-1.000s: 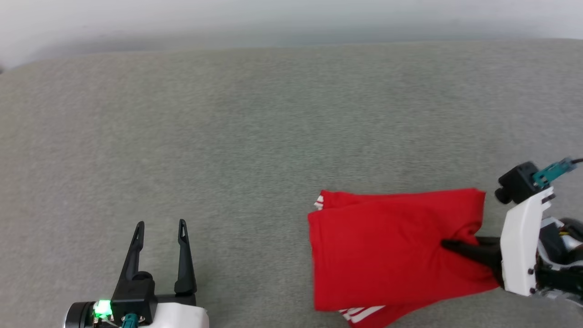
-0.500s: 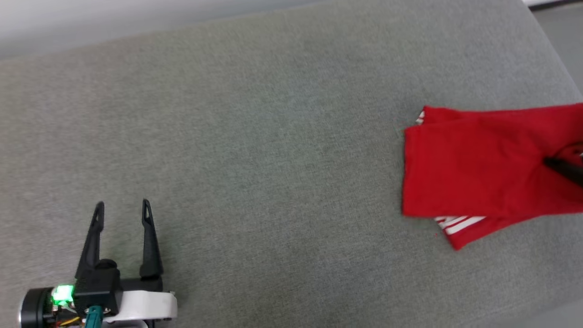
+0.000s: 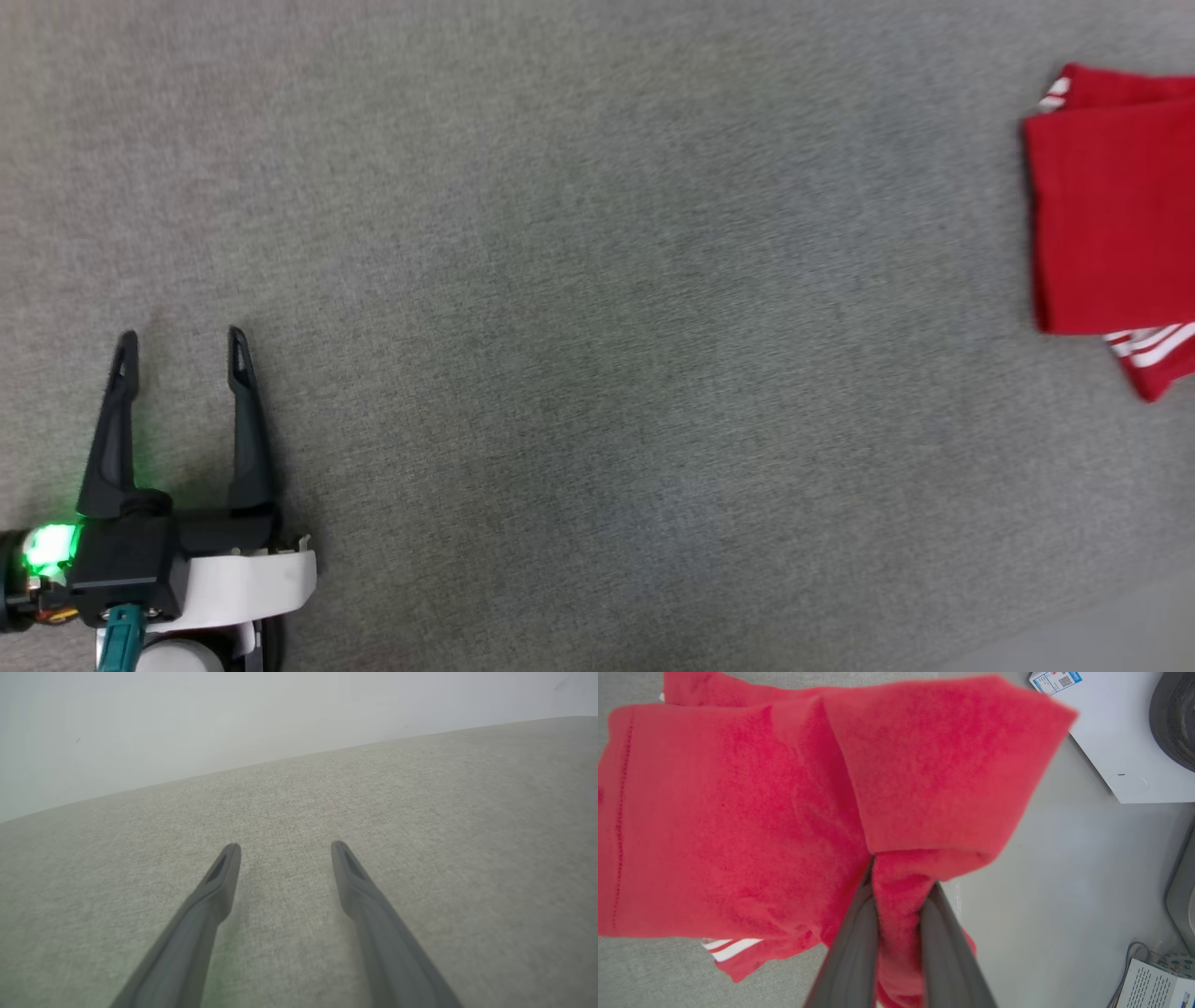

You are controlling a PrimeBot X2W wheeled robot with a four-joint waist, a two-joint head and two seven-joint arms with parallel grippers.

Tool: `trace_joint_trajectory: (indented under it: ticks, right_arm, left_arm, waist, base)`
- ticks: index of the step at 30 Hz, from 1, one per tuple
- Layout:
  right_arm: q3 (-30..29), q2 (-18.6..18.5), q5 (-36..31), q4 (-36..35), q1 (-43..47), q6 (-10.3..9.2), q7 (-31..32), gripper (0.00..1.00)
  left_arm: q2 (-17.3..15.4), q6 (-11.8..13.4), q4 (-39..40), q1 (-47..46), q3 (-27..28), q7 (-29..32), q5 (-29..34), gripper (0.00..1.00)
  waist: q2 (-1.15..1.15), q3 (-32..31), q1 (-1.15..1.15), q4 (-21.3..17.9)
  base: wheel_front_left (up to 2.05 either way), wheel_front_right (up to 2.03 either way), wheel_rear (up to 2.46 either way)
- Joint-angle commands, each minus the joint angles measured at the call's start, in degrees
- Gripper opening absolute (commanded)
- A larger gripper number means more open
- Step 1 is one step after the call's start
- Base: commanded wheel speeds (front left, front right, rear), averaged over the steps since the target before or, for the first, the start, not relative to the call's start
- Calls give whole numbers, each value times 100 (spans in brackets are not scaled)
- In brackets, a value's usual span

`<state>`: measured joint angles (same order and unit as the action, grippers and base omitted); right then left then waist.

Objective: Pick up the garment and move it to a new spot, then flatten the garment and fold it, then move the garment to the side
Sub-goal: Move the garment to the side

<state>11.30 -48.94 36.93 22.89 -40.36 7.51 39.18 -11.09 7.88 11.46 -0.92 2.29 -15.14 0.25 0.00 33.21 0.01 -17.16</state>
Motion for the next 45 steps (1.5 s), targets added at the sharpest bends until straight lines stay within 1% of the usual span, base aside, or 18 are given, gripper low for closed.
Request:
trace_joint_trajectory:
  ticks: [1, 6, 10, 11, 12, 13, 15, 18, 21, 23, 26, 29, 31, 33, 37, 45]
  right_arm:
    - [-27, -11, -12, 28, -102, -5, -29, 0]
    - [-200, 35, -295, 464, -374, -6, -197, 0]
    - [-195, 159, -404, 805, -484, -6, -242, 0]
    - [-211, 153, -490, 882, -513, -6, -310, 9]
    - [-208, 140, -598, 982, -527, -6, -378, 65]
    - [-189, 131, -686, 1078, -532, -6, -442, 100]
    - [-223, 148, -749, 1251, -543, -6, -530, 100]
    - [-184, -42, -1055, 1369, -484, -6, -941, 100]
    - [-254, -22, -1327, 1436, -423, -5, -1682, 100]
    - [-349, -43, -1548, 1422, -423, -6, -2288, 100]
    - [-457, 154, -1874, 1347, -418, -5, -3209, 100]
    - [-674, 503, -2205, 1266, -374, -5, -4125, 100]
    - [-846, 835, -2418, 1137, -259, -5, -4728, 100]
    - [-938, 1174, -2635, 966, -92, -6, -5139, 100]
    - [-1081, 1847, -2966, 426, 364, -5, -5404, 100]
    - [-1226, 3102, -3326, -982, 1622, -5, -5434, 100]
  left_arm:
    - [-57, 38, -71, -112, 54, 2, -8, 100]
    - [-78, 64, 17, -212, 89, 15, -42, 100]
    - [-42, 63, -1, -281, 54, 15, -73, 100]
    - [-16, 66, -12, -286, 32, 15, -79, 100]
    - [18, 62, -32, -288, 0, 16, -85, 100]
    - [58, 58, -58, -284, -35, 15, -98, 100]
    - [145, 67, -94, -222, -78, 14, -106, 100]
    - [272, 55, -169, -77, -131, 9, -144, 100]
    - [388, 72, -271, 62, -137, 3, -182, 100]
    - [450, 65, -318, 174, -131, 0, -191, 100]
    - [531, 63, -362, 321, -106, -3, -222, 100]
    - [586, 60, -410, 461, -92, -3, -233, 100]
    - [630, 54, -442, 543, -108, -3, -234, 100]
    - [671, 33, -489, 617, -136, -3, -231, 100]
    - [722, 42, -566, 753, -178, -3, -249, 100]
    - [771, -24, -703, 912, -274, -3, -201, 100]
  waist:
    - [0, 152, -1, 51]
    - [0, 356, -1, 95]
    - [0, 319, -1, 145]
    - [0, 264, -1, 164]
    - [0, 189, -1, 195]
    - [0, 85, -1, 233]
    - [0, -152, -1, 303]
    - [0, -583, -1, 444]
    - [0, -1022, -1, 576]
    - [0, -1252, -1, 650]
    - [0, -1534, -1, 752]
    - [0, -1773, -1, 853]
    - [0, -1923, -1, 934]
    - [0, -2066, -1, 1011]
    - [0, -2320, -1, 1173]
    - [0, -2637, -1, 1452]
  base:
    - [0, 0, 0]
    - [0, 0, 0]
    - [0, 0, 0]
    - [0, 0, 0]
    - [0, 0, 0]
    - [0, 0, 0]
    - [0, 0, 0]
    - [0, 0, 0]
    - [0, 0, 0]
    - [0, 0, 0]
    - [0, 0, 0]
    - [0, 0, 0]
    - [0, 0, 0]
    - [0, 0, 0]
    - [0, 0, 0]
    - [0, 0, 0]
